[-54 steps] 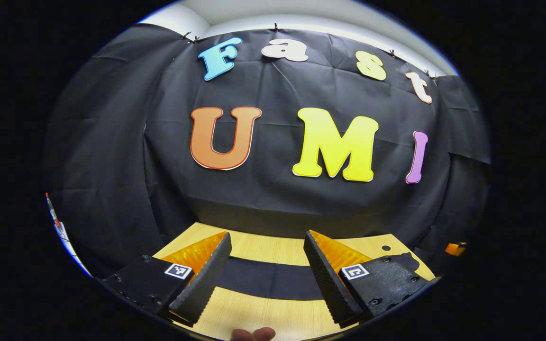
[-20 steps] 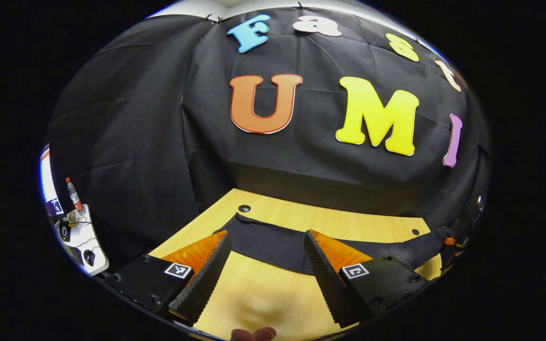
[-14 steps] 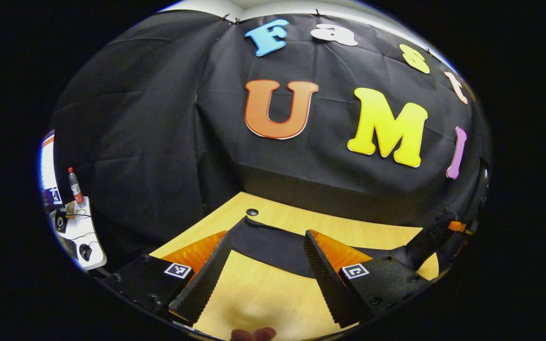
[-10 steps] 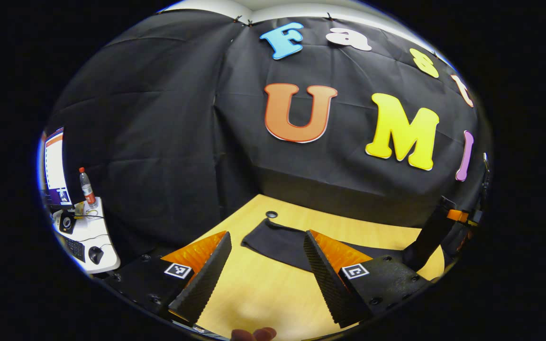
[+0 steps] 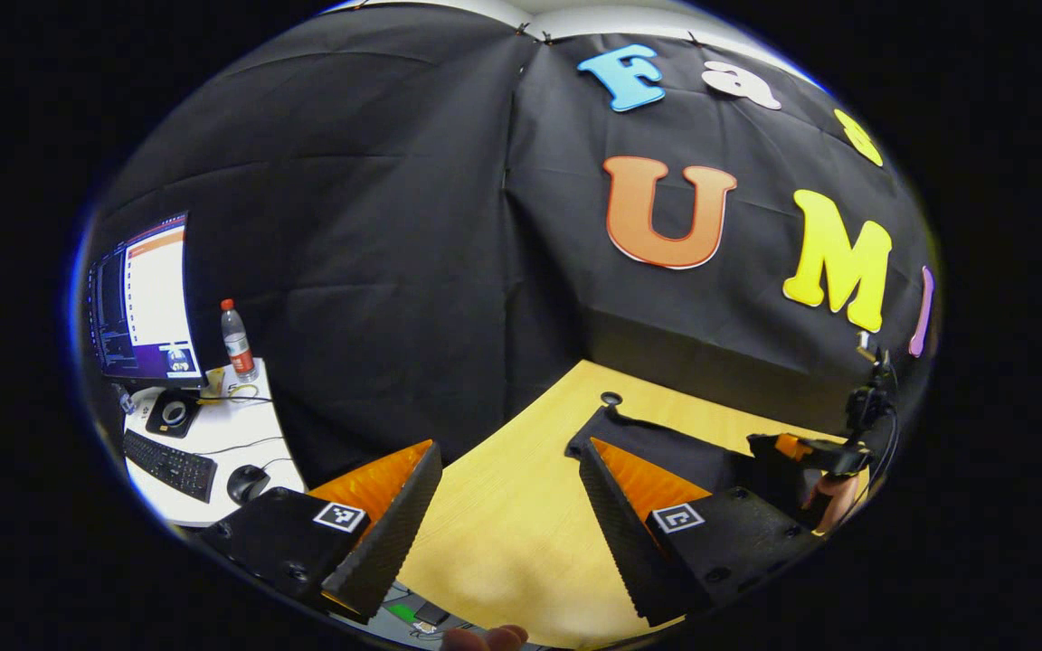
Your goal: Grasp the waist and the cuffs of the jeans and fold them to make the two legs overlap; first hold the waist and fold one-third of the jeans toward the cuffs, then hold the cuffs and fold the remaining one-third in the same direction to finish folding.
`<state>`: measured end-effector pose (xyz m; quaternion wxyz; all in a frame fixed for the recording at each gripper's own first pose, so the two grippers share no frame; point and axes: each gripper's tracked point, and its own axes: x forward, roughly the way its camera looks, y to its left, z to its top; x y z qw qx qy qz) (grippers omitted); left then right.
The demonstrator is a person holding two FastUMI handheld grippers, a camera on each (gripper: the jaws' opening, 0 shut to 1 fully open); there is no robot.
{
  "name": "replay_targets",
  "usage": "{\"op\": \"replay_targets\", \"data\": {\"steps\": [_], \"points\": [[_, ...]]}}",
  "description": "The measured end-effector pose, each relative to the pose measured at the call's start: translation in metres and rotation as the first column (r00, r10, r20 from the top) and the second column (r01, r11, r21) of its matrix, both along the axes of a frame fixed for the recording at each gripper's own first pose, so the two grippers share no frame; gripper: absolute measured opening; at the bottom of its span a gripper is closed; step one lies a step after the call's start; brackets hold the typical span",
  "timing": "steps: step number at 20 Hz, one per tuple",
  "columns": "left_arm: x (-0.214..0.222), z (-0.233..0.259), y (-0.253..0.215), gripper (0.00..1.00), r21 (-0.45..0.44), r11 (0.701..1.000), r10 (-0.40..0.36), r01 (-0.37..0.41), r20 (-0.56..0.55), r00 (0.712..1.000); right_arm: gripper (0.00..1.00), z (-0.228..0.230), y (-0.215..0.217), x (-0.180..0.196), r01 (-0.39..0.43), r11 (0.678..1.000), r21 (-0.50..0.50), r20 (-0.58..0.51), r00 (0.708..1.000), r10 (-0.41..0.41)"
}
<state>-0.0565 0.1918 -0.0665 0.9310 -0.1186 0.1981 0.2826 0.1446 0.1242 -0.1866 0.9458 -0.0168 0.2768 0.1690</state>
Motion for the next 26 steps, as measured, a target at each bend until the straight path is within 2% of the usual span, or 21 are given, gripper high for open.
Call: {"op": "replay_targets", "data": {"steps": [4, 7, 9, 10, 12, 14, 16, 18, 20, 21, 22, 24, 26], "points": [[-0.004, -0.009, 0.010, 0.99, -0.030, 0.999, 0.017, -0.017, -0.009, 1.000, 0.09, -0.056, 0.018, -0.006, -0.034, 0.994, -0.104, -0.026, 0.999, 0.031], [0.006, -0.014, 0.008, 0.99, -0.062, 0.998, 0.003, -0.003, 0.001, 1.000, 0.09, -0.091, 0.026, -0.016, -0.081, 0.987, -0.142, -0.096, 0.993, 0.068], [0.017, -0.015, 0.003, 0.99, -0.076, 0.997, -0.018, 0.018, 0.005, 1.000, 0.19, -0.093, 0.032, -0.023, -0.111, 0.985, -0.135, -0.101, 0.990, 0.098], [0.023, -0.016, 0.001, 0.99, -0.085, 0.996, -0.035, 0.036, 0.009, 0.999, 0.26, -0.084, 0.036, -0.026, -0.122, 0.985, -0.123, -0.092, 0.990, 0.111], [0.041, -0.025, -0.011, 0.99, -0.136, 0.986, -0.090, 0.093, 0.033, 0.995, 0.58, -0.061, 0.043, -0.033, -0.135, 0.987, -0.084, -0.079, 0.989, 0.129], [0.061, -0.041, -0.024, 0.99, -0.245, 0.959, -0.131, 0.141, 0.060, 0.990, 0.90, -0.028, 0.033, -0.043, -0.142, 0.989, -0.050, -0.055, 0.989, 0.139], [0.084, -0.066, -0.036, 0.99, -0.393, 0.905, -0.137, 0.163, 0.095, 0.986, 0.92, 0.016, 0.015, -0.058, -0.145, 0.989, -0.023, -0.021, 0.989, 0.145], [0.113, -0.090, -0.043, 0.99, -0.538, 0.825, -0.111, 0.173, 0.147, 0.983, 0.92, 0.064, -0.008, -0.072, -0.148, 0.989, -0.009, 0.028, 0.988, 0.149], [0.141, -0.113, -0.035, 1.00, -0.641, 0.749, -0.075, 0.169, 0.171, 0.982, 0.91, 0.109, -0.032, -0.085, -0.149, 0.989, -0.011, 0.080, 0.985, 0.150], [0.155, -0.120, -0.033, 0.99, -0.694, 0.700, -0.048, 0.167, 0.187, 0.981, 0.91, 0.129, -0.046, -0.094, -0.153, 0.988, -0.024, 0.102, 0.983, 0.155], [0.171, -0.129, -0.033, 0.99, -0.752, 0.638, -0.017, 0.168, 0.204, 0.979, 0.94, 0.146, -0.063, -0.102, -0.151, 0.987, -0.047, 0.122, 0.980, 0.155], [0.201, -0.156, -0.027, 0.99, -0.845, 0.517, 0.048, 0.136, 0.187, 0.981, 0.91, 0.171, -0.092, -0.114, -0.125, 0.989, -0.078, 0.155, 0.979, 0.136], [0.220, -0.187, -0.029, 0.98, -0.899, 0.428, 0.094, 0.095, 0.149, 0.984, 0.94, 0.181, -0.118, -0.125, -0.083, 0.992, -0.097, 0.159, 0.982, 0.098]]}}
